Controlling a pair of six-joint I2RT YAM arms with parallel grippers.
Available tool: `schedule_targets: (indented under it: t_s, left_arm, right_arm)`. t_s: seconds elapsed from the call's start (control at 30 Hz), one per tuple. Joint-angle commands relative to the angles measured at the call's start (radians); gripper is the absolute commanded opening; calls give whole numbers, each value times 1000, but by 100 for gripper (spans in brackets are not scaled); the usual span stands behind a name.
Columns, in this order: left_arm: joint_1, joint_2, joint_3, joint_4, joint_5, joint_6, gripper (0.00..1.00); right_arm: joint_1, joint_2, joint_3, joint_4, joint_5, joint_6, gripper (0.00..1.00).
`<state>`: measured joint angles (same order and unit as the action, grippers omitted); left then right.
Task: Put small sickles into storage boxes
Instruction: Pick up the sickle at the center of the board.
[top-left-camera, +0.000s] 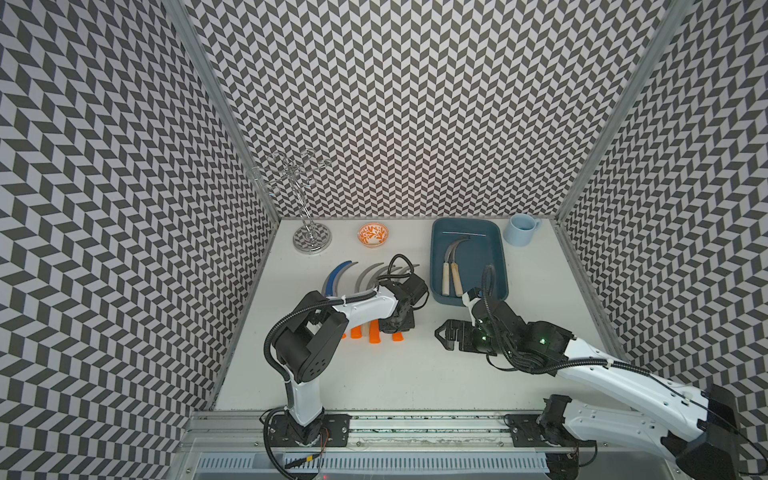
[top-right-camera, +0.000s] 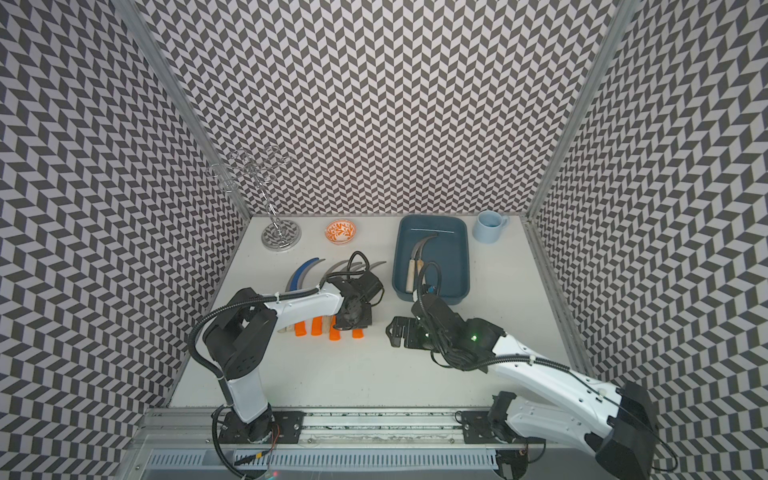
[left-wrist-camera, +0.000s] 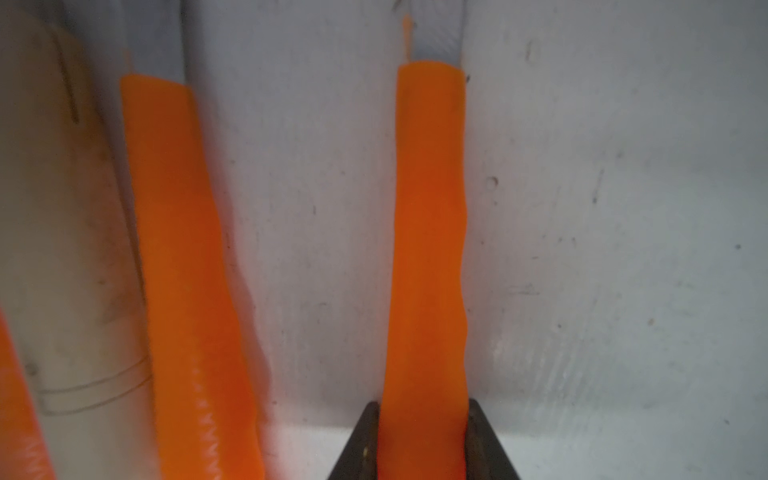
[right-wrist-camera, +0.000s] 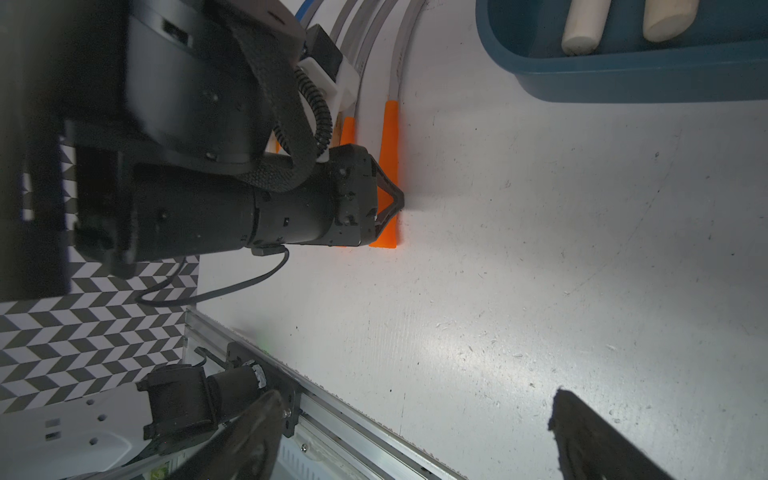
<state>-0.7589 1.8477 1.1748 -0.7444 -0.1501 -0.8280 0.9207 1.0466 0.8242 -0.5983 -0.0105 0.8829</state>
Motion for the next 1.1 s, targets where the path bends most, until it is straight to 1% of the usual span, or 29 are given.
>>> schedule_targets:
  t_s: [0.0, 0.03, 0.1, 0.4, 0.67, 0.87, 1.07]
  left_arm:
    - [-9, 28, -11, 22, -29, -5, 15]
    - [-9, 25, -12, 23, -30, -4, 9]
    - [-9, 23, -8, 20, -29, -2, 9]
    - [-10, -12, 67, -41, -62, 28, 9]
    - [-7, -32, 166, -100, -75, 52, 10]
    - [-4, -23, 253, -135, -81, 60, 10]
    - [-4, 3, 380, -182, -79, 69, 10]
  right_arm:
    - [6, -7, 1, 27, 23, 3, 100]
    - [5, -7, 1, 26, 24, 4, 100]
    - [6, -8, 1, 26, 25, 4, 100]
    - [6, -21, 21, 4, 50, 4, 100]
    - [4, -51, 57, -20, 128, -6, 100]
    - [0, -46, 95, -53, 151, -23, 100]
    - [-13, -37, 139, -88, 171, -49, 100]
